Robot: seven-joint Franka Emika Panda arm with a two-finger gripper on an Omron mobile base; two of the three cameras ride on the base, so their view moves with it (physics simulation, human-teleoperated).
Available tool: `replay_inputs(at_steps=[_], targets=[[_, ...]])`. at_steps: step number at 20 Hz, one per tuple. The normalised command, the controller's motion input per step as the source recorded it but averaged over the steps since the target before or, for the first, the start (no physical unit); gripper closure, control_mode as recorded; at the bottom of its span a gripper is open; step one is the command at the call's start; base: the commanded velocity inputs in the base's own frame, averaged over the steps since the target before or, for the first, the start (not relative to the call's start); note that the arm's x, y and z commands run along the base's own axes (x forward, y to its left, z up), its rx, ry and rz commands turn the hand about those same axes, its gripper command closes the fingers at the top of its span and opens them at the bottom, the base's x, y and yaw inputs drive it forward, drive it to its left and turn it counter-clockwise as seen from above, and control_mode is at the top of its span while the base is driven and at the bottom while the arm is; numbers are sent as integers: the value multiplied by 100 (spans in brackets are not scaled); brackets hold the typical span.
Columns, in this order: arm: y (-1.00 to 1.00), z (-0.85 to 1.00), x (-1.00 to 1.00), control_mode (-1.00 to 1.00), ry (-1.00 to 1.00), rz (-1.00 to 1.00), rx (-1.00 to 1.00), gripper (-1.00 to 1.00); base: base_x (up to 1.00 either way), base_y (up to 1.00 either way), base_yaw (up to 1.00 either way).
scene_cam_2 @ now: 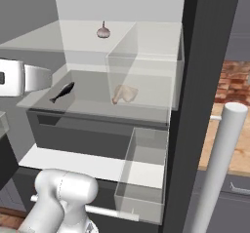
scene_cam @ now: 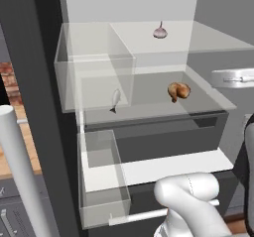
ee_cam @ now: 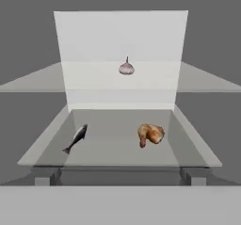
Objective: Gather the tomato and garlic from the fridge and place them on a tray on the dining counter. Then gather the fish and chicken drumstick from the fridge and place them on the other tray.
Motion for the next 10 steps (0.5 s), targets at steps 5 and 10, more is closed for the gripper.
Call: replay_inputs(at_steps=[5, 10], targets=[[0, 47, 48, -100, -14, 0, 0, -100, 0, 0, 0], [-1, 13, 92, -100, 2, 0, 0, -100, 0, 0, 0]])
